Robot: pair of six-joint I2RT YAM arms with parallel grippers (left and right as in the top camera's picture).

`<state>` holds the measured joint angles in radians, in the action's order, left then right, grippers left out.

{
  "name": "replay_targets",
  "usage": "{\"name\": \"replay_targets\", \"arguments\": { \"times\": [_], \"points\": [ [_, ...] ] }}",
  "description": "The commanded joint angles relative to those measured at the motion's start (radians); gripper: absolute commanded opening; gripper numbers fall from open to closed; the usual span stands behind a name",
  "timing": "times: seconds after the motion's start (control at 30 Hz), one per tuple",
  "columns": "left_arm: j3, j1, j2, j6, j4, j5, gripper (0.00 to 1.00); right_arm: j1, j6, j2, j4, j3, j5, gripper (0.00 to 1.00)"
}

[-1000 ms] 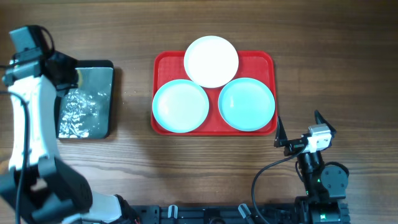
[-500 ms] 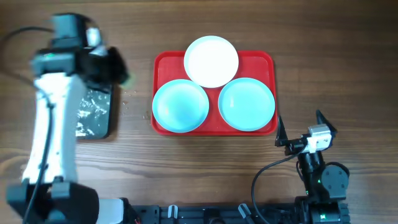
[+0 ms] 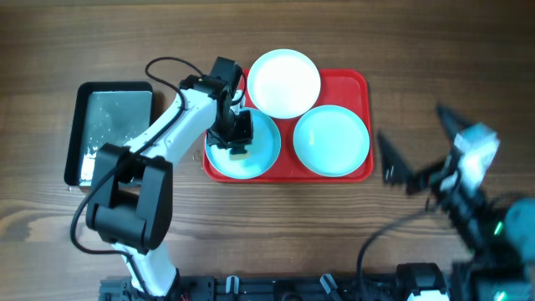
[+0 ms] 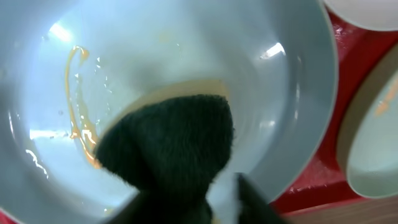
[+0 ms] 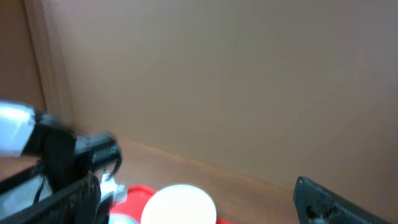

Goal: Clean dirty plates on tray and stack at the side

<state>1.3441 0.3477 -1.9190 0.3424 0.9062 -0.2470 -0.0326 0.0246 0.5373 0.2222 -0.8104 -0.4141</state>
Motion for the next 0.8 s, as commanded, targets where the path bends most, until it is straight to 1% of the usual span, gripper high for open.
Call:
{"name": "replay_targets", "arguments": {
  "times": [0.0,0.03,0.1,0.13,0.17,0.2,0.23,0.27,0.33,0.43,0.53,0.57,0.63,0.77],
  "points": [
    [-0.003,0.002,-0.031,0.006,-0.003,0.012,0.54,0.002,0.004,0.271,0.065,-0.163,-0.225,1.00],
    [-0.003,0.002,-0.030,0.006,-0.006,0.013,0.55,0.002,-0.026,0.346,0.009,-0.164,-0.362,1.00],
    [0.003,-0.006,-0.026,0.015,-0.012,0.012,0.56,0.000,-0.138,0.495,-0.136,-0.164,-0.531,1.00],
    [0.017,-0.021,-0.014,0.041,-0.008,0.012,0.56,-0.007,-0.235,0.589,-0.174,-0.190,-0.546,1.00],
    [0.037,-0.041,0.007,0.040,0.006,0.012,0.54,-0.018,-0.231,0.651,-0.116,-0.239,-0.541,1.00],
    [0.055,-0.062,0.032,0.040,0.019,0.012,0.54,-0.045,-0.186,0.712,0.024,-0.318,-0.456,1.00],
    [0.069,-0.089,0.064,0.040,0.026,0.012,0.53,-0.074,-0.153,0.757,0.169,-0.395,-0.316,1.00],
    [0.070,-0.116,0.095,0.040,0.022,0.013,0.53,-0.114,-0.139,0.807,0.333,-0.488,-0.126,1.00],
    [0.070,-0.199,0.153,0.040,0.022,0.013,0.54,-0.212,-0.142,0.903,0.552,-0.632,0.137,1.00],
    [0.070,-0.282,0.163,0.040,0.031,0.012,0.55,-0.316,-0.143,0.985,0.576,-0.654,0.151,1.00],
    [0.070,-0.340,0.163,0.040,0.052,0.013,0.56,-0.438,-0.103,1.138,0.557,-0.653,0.151,1.00],
    [0.070,-0.342,0.163,0.040,0.055,0.013,0.56,-0.452,-0.111,1.181,0.531,-0.653,0.151,0.95],
    [0.069,-0.341,0.163,0.040,0.058,0.012,0.57,-0.469,-0.127,1.315,0.451,-0.653,0.151,0.34],
    [0.068,-0.337,0.163,0.040,0.060,0.013,0.56,-0.495,-0.129,1.467,0.470,-0.653,0.151,0.34]
  ]
}}
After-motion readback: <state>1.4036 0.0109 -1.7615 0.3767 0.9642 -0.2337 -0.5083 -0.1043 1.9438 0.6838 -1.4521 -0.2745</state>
